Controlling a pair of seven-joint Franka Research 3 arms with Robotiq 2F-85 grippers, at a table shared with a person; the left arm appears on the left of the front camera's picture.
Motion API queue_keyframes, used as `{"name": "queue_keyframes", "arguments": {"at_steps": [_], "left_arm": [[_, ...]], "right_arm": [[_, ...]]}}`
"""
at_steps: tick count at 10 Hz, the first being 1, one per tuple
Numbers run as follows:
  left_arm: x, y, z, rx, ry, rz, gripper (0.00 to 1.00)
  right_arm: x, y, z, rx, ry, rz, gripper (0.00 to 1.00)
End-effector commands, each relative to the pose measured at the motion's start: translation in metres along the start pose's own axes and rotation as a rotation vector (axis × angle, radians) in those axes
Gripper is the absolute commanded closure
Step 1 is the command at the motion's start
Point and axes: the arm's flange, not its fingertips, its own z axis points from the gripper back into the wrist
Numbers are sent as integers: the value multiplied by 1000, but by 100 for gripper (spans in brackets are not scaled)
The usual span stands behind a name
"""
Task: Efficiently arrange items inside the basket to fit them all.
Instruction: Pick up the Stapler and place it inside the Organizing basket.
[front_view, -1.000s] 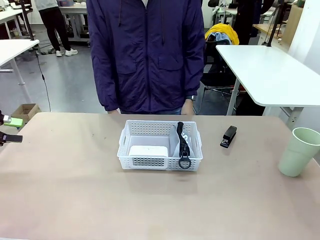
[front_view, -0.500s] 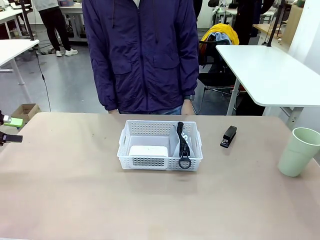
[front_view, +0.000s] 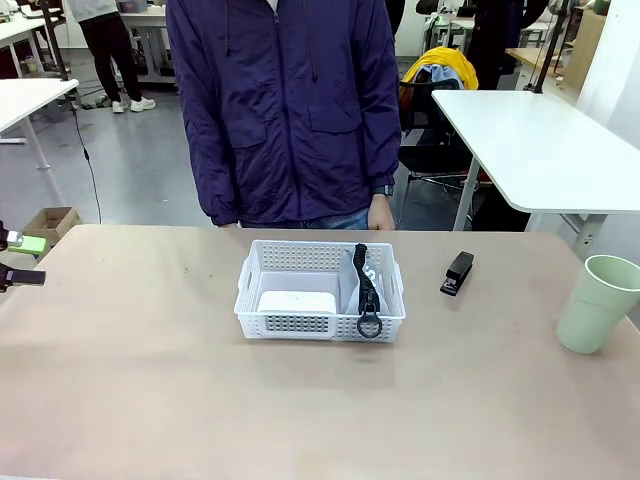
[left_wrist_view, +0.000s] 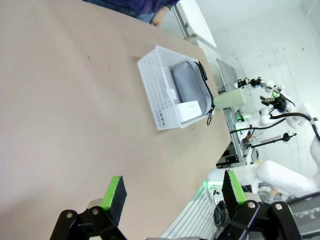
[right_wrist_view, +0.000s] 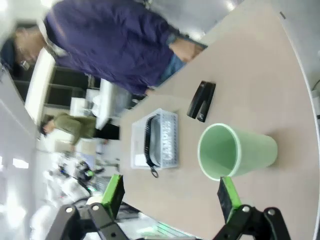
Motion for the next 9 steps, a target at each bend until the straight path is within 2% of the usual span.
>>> {"name": "queue_keyframes", "arguments": {"at_steps": [1, 3, 4, 5, 7, 8, 9], "left_arm": [[-4, -2, 1, 8, 5, 2, 0], [-4, -2, 1, 8, 5, 2, 0], [-4, -2, 1, 8, 5, 2, 0], [-4, -2, 1, 8, 5, 2, 0], [-4, -2, 1, 8, 5, 2, 0], [-4, -2, 1, 8, 5, 2, 0], [-4, -2, 1, 8, 5, 2, 0]], "right_arm": [[-6, 71, -45, -202, 81, 177, 0], [-17, 124, -125, -426, 159, 351, 0], [-28, 138, -167, -528, 171, 419, 0], [-38, 145, -204, -645, 149, 469, 0], [-56, 146, -261, -784, 150, 501, 0], [-60, 139, -275, -782, 213, 488, 0], [-61, 133, -276, -745, 236, 465, 0]]}}
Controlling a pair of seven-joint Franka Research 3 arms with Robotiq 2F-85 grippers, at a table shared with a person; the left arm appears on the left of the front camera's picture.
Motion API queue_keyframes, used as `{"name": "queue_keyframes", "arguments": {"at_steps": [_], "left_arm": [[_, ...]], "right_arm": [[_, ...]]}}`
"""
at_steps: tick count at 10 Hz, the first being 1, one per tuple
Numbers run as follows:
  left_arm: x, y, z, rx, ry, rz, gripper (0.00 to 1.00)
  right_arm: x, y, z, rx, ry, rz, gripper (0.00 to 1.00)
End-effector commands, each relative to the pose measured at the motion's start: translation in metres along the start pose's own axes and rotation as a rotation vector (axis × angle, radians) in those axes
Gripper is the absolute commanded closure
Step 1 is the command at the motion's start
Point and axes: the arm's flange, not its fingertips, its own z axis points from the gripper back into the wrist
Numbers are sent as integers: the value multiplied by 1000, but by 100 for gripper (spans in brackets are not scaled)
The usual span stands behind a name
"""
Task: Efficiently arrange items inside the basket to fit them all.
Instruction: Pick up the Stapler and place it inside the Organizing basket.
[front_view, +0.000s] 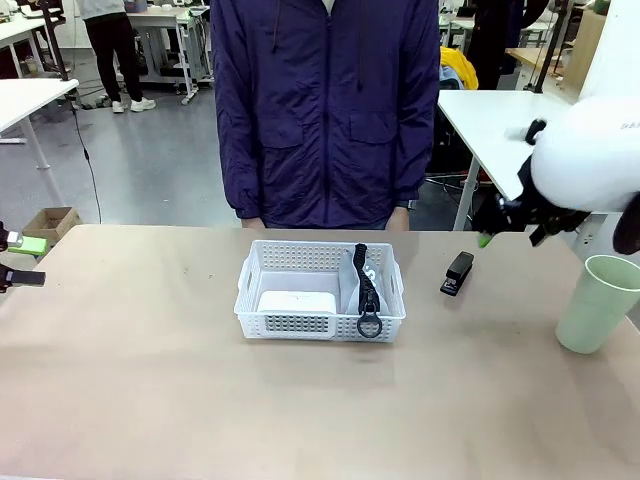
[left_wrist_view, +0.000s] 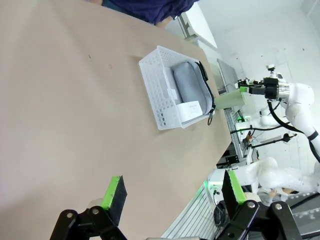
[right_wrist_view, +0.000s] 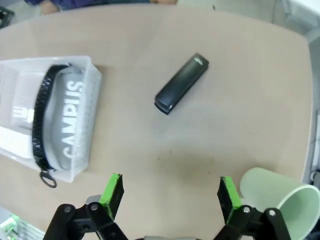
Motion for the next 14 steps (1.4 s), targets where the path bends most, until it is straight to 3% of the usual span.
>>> {"name": "queue_keyframes", "arguments": {"at_steps": [1, 2, 4, 5, 6, 7, 9, 14], "left_arm": [[-4, -3, 1, 6, 5, -1, 0], [-4, -3, 1, 6, 5, -1, 0], [-4, -3, 1, 6, 5, -1, 0], [-4, -3, 1, 6, 5, -1, 0], [-4, -3, 1, 6, 5, -1, 0], [-4, -3, 1, 6, 5, -1, 0], [-4, -3, 1, 6, 5, -1, 0], [-4, -3, 1, 6, 5, -1, 0]], "right_arm": [[2, -23, 19, 138, -12, -47, 0], [0, 0, 0, 0, 0, 0, 0], [2, -13, -2, 32, 14, -23, 0], [-22, -4, 9, -90, -12, -133, 0], [-12, 7, 1, -176, 13, -263, 0], [12, 18, -15, -149, 97, -236, 0], [38, 39, -45, -158, 163, -217, 0], [83, 29, -129, -82, 225, -137, 0]]}}
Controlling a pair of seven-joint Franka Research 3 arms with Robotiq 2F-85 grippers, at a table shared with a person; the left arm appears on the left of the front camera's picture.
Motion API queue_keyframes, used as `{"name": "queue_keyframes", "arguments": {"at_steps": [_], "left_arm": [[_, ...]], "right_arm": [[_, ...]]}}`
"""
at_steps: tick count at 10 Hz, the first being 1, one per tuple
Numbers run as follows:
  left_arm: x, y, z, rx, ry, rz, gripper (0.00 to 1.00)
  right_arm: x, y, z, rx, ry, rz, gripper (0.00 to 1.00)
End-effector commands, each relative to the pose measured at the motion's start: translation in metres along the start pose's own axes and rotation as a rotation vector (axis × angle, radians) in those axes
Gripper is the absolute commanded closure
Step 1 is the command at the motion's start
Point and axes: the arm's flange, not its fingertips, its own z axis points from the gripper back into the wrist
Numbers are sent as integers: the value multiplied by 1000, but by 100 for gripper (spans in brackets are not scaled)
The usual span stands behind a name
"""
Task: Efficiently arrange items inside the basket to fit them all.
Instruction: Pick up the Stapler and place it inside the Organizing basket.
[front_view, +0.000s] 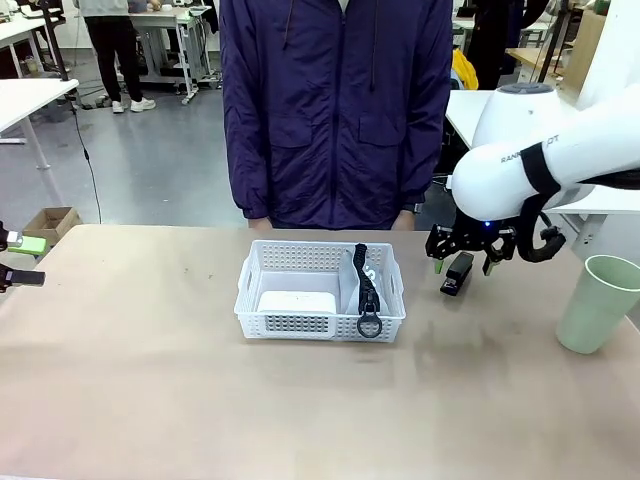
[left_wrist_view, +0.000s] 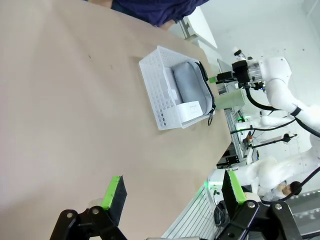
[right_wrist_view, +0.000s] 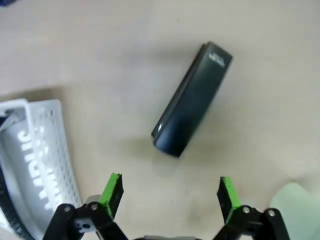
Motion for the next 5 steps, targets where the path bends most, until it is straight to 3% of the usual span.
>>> {"name": "queue_keyframes", "arguments": {"at_steps": [1, 4, 5], "left_arm": [[-4, -3, 1, 5, 6, -1, 0], [-4, -3, 1, 5, 6, -1, 0], [-4, -3, 1, 5, 6, -1, 0]], "right_arm": [[22, -7, -6, 41, -23, 8, 0], [36, -15, -21, 77, -22, 16, 0], [37, -15, -22, 82, -13, -46, 0]]}}
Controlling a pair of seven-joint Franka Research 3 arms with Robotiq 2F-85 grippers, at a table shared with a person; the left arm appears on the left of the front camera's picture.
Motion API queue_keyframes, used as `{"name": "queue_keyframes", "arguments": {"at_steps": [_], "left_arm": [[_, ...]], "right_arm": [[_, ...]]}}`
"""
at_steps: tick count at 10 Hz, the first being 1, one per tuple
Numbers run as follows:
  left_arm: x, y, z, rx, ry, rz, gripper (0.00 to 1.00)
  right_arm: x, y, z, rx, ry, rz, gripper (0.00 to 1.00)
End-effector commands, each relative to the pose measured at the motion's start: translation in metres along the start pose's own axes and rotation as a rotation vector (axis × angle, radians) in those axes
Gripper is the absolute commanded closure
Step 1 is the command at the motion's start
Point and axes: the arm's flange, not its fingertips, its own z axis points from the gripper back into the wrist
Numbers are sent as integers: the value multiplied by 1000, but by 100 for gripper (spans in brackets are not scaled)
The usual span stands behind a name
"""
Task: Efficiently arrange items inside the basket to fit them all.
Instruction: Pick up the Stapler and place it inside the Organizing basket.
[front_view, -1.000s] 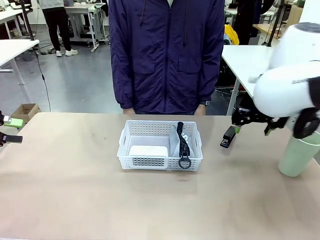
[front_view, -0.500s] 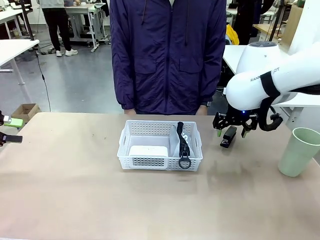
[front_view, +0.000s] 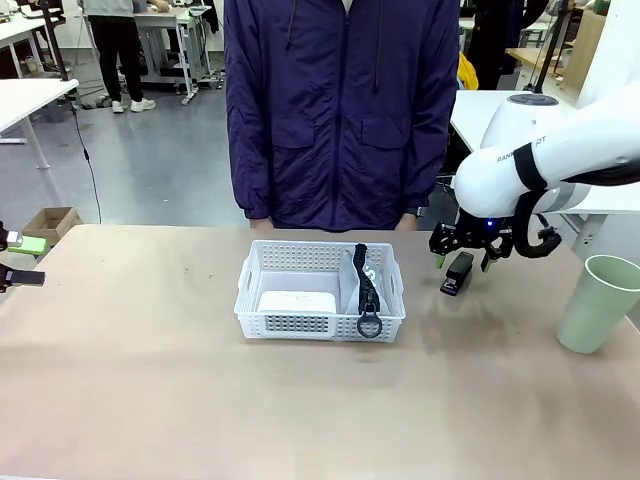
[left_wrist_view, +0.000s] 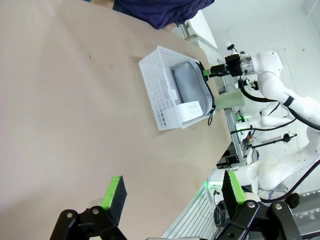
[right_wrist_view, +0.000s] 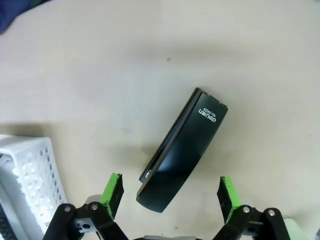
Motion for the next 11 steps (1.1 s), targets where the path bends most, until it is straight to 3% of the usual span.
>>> {"name": "queue_keyframes", "arguments": {"at_steps": [1, 2, 3, 6, 11], "left_arm": [[-4, -3, 1, 5, 6, -1, 0], [-4, -3, 1, 5, 6, -1, 0], [-4, -3, 1, 5, 6, -1, 0], [-4, -3, 1, 5, 6, -1, 0], [-4, -3, 1, 5, 6, -1, 0]], "right_arm": [[2, 5, 2, 32, 1, -154, 0], [2, 5, 5, 10, 15, -357, 0], [3, 6, 9, -41, 35, -450, 0], [1, 11, 13, -75, 34, -534, 0], [13, 19, -2, -101, 19, -550, 0]]}}
